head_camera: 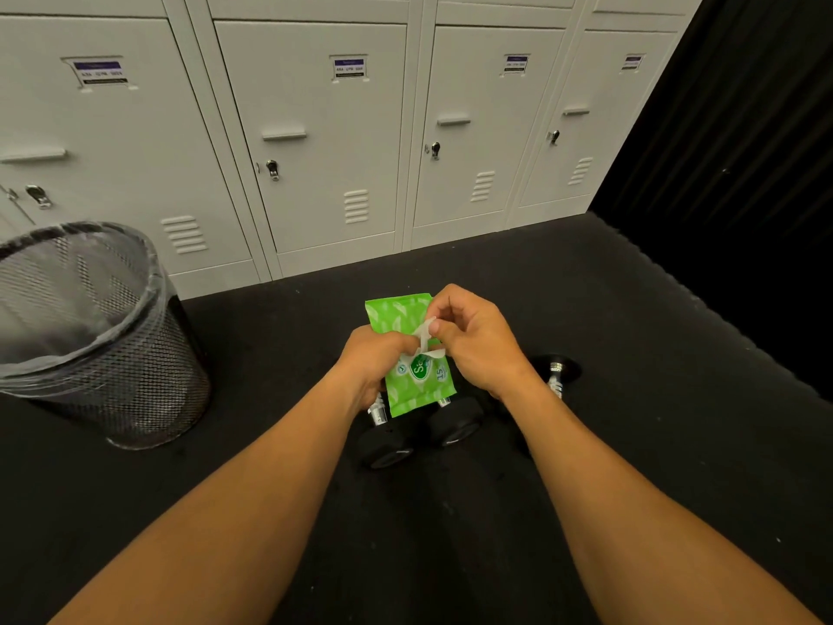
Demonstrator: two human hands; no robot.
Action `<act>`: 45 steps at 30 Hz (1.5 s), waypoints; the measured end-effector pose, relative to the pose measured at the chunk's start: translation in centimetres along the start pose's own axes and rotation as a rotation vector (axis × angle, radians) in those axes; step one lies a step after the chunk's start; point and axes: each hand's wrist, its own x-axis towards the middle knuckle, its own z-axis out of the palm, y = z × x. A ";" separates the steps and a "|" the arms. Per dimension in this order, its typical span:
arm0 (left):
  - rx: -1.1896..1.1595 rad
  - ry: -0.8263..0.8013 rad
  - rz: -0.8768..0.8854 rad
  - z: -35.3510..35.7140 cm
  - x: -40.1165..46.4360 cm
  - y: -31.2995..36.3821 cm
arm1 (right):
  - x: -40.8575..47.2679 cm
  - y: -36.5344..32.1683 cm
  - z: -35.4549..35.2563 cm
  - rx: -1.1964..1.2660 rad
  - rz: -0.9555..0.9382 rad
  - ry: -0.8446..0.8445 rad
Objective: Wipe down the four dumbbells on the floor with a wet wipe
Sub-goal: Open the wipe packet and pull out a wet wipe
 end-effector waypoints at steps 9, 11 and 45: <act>-0.146 -0.097 -0.059 -0.7 -0.9 0.3 | -1.1 -0.3 -0.7 0.164 0.102 0.063; -0.206 -0.207 -0.050 -0.8 -1.2 0.1 | -1.3 -0.1 -0.9 0.259 0.157 0.107; -0.416 -0.319 -0.095 -1.7 -1.5 -1.8 | 1.1 -0.2 -1.8 0.454 0.508 0.395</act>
